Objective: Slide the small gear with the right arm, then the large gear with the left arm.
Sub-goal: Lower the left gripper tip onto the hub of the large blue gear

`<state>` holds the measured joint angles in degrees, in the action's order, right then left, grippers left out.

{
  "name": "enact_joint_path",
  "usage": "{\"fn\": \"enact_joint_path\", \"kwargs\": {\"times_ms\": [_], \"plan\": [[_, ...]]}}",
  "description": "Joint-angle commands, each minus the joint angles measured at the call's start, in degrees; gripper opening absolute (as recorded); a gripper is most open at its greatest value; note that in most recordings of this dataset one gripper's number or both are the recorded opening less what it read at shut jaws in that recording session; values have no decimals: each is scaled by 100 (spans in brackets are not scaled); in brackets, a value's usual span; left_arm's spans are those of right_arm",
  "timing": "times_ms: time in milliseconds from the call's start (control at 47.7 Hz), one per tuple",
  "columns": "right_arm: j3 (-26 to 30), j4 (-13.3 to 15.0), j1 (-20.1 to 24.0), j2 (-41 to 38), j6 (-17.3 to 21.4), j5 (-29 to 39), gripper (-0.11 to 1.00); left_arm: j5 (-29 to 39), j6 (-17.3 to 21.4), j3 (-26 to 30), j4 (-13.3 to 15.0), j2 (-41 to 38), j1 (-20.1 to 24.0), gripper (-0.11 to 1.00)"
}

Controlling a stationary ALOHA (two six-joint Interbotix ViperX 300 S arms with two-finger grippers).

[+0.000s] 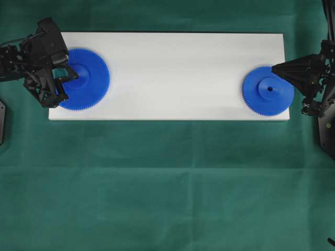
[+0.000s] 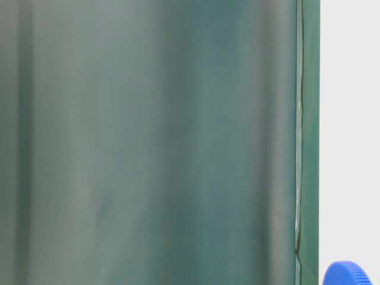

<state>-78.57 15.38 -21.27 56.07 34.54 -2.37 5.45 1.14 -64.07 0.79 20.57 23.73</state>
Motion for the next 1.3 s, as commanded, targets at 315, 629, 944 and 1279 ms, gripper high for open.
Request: {"fn": "enact_joint_path", "kwargs": {"times_ms": [315,629,944,1279], "plan": [[26,18,-9,-9,9,-53,50,-272,0,62,-18,-211,97,0],[26,18,0,-9,18,-62,50,-290,-9,53,-9,-404,97,0],[53,18,0,-9,18,-62,50,-114,-18,35,-9,-404,88,0],[62,18,0,-9,18,-53,50,158,-18,35,-9,-439,26,0]]}}
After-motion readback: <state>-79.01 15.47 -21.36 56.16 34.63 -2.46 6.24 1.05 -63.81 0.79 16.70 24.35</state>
